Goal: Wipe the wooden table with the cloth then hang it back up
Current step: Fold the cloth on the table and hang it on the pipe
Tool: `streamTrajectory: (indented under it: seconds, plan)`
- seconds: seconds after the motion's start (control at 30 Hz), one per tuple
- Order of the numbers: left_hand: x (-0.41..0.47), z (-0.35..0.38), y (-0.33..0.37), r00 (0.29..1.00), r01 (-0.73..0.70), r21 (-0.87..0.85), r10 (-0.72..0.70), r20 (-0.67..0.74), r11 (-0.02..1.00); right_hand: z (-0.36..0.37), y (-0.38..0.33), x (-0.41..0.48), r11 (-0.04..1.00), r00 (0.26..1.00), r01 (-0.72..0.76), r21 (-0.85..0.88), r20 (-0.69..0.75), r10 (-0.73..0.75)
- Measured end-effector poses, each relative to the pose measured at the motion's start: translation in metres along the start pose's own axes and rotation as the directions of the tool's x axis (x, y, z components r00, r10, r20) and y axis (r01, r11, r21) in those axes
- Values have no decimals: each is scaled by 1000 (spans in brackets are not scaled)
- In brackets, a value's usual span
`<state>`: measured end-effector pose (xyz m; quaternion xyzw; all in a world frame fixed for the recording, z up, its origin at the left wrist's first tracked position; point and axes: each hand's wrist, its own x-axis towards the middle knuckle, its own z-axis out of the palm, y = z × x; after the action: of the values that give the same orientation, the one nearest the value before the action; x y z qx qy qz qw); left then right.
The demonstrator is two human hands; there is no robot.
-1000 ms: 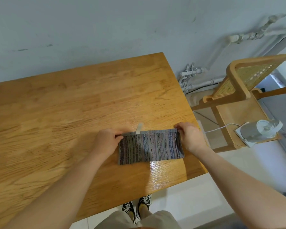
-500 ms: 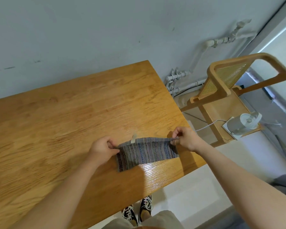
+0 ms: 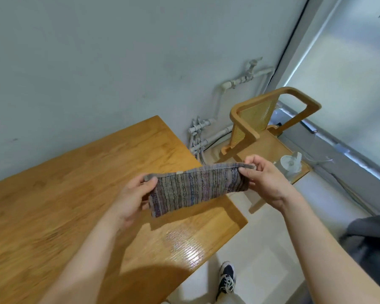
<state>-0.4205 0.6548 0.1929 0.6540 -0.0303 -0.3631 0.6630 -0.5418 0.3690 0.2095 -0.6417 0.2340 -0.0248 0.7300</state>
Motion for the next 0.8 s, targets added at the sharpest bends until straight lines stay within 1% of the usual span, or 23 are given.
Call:
streamTrajectory:
  seconds: [0.03,0.07,0.1,0.13,0.17,0.2,0.23,0.27,0.33,0.37,0.4,0.43,0.47,0.5,0.53,0.57,0.6,0.67,0.73,0.8]
  plan:
    - [6,18,7,997,-44,101,50,-58,994,-6,-4,0,1000,998,11,24,-56,-10]
    - [13,36,13,985,-96,203,122,-121,975,-14,-8,1,1000,994,27,1,-109,-27]
    - [21,54,18,962,-147,300,207,-178,943,-24,-10,4,995,984,46,-87,-165,-60]
    - [29,72,21,932,-190,395,291,-215,899,-37,-12,8,971,972,65,-229,-208,-114]
    - [38,91,24,902,-215,477,360,-237,852,-51,-14,12,923,958,74,-377,-232,-172]
    - [46,109,27,878,-225,547,412,-246,806,-68,-15,17,866,943,88,-492,-238,-231]
    - [56,127,30,857,-233,605,455,-241,761,-86,-17,23,825,927,102,-555,-247,-281]
    - [65,146,34,844,-245,643,486,-227,726,-103,-19,28,807,911,114,-579,-263,-317]
    - [88,187,42,839,-272,649,505,-201,711,-141,-23,41,813,885,78,-577,-336,-323]
    - [100,208,47,842,-283,637,504,-194,717,-162,-24,48,848,878,22,-529,-396,-270]
    - [113,227,51,850,-283,611,489,-197,739,-181,-24,55,900,874,-43,-435,-453,-178]
    - [126,246,55,866,-284,549,456,-205,786,-201,-23,62,955,872,-101,-280,-487,-51]
    - [138,263,58,892,-283,441,403,-207,852,-221,-24,68,986,873,-144,-79,-480,89]
    - [150,278,61,920,-263,304,333,-207,915,-238,-27,73,979,879,-167,119,-433,202]
    - [163,290,63,941,-220,182,257,-219,959,-255,-31,78,945,885,-172,279,-376,273]
    - [175,301,64,956,-160,83,176,-236,984,-270,-36,83,904,890,-167,394,-335,311]
    - [187,310,65,966,-97,0,94,-243,995,-283,-41,89,868,895,-145,474,-310,319]
    - [209,325,69,981,8,-146,-36,-190,989,-305,-51,105,813,903,-79,577,-304,304]
    - [232,337,75,990,80,-253,-107,-96,964,-321,-61,127,775,906,-41,631,-305,295]
    - [254,344,81,987,126,-320,-150,-53,939,-334,-70,154,772,904,-36,635,-309,297]
